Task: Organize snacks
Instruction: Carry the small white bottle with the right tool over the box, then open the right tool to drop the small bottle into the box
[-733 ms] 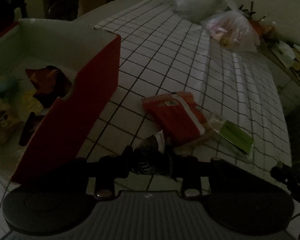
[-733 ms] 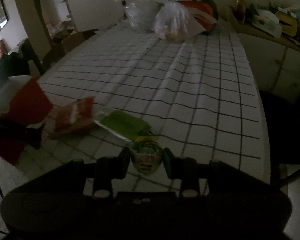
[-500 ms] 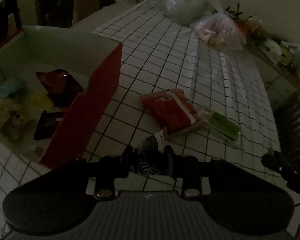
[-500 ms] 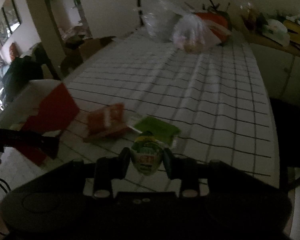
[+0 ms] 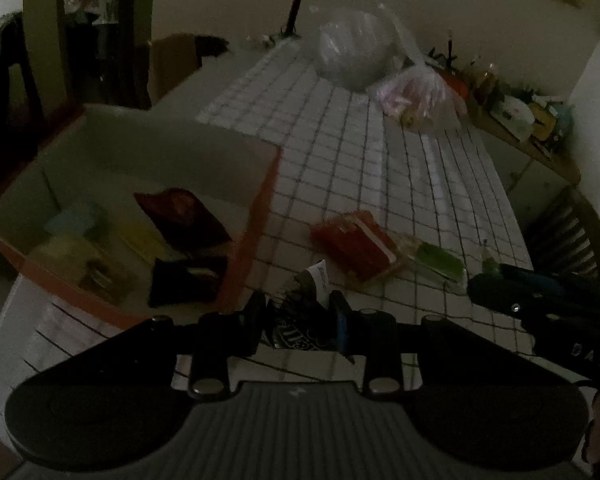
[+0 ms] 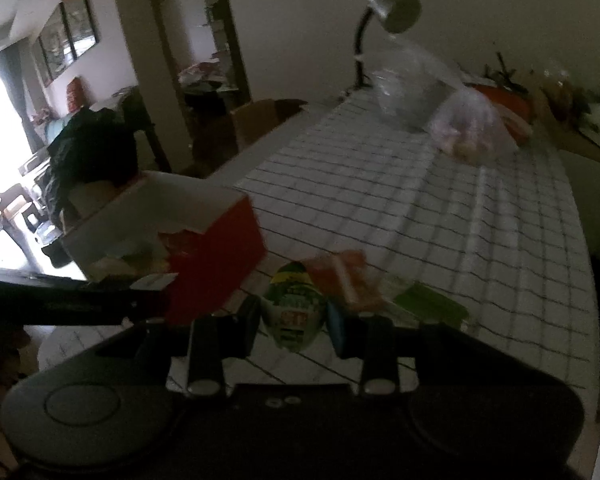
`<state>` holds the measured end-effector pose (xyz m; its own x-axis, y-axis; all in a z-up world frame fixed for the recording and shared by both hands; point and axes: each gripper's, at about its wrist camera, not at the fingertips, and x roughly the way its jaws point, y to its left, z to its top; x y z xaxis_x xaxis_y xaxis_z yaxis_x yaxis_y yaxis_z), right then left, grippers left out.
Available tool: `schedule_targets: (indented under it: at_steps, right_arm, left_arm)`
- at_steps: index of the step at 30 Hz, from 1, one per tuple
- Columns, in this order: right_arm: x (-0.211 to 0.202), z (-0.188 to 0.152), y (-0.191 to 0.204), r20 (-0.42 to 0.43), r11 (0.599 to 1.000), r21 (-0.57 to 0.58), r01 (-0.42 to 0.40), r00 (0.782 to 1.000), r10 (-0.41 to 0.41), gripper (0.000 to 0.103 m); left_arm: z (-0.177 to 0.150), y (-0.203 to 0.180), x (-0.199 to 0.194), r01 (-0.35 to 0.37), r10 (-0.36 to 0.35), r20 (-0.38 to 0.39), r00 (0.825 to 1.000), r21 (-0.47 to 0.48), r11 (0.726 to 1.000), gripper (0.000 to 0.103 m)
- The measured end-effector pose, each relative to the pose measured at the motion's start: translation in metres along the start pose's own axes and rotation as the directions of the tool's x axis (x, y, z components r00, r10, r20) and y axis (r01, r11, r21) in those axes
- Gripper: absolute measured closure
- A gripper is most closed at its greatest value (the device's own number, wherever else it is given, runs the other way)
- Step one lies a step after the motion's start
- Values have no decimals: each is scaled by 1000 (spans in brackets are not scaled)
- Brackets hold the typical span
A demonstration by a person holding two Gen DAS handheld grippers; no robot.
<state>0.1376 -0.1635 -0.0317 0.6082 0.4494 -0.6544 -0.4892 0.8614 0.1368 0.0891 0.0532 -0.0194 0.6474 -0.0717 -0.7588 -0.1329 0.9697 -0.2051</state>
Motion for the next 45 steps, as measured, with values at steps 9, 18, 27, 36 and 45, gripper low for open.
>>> schedule_targets:
  at_steps: [9, 18, 27, 36, 45]
  right_arm:
    - [27, 26, 74, 21, 997, -66, -29, 999, 31, 69]
    - [73, 43, 130, -12, 996, -83, -32, 999, 31, 69]
    - [128, 43, 168, -80, 993, -113, 29, 996, -38, 69]
    - [178, 39, 190, -168, 985, -154, 73, 981, -99, 69]
    - [200, 30, 203, -224, 980, -180, 83, 967, -123, 69]
  left_arm:
    - [21, 63, -21, -21, 20, 35, 999, 4, 1000, 70]
    - [47, 135, -18, -53, 53, 38, 998, -10, 999, 70]
    - [71, 194, 11, -98, 98, -3, 995, 4, 995, 70]
    - [81, 217, 46, -123, 126, -51, 991, 54, 991, 70]
    - [72, 224, 69, -130, 142, -105, 984, 117, 985, 70]
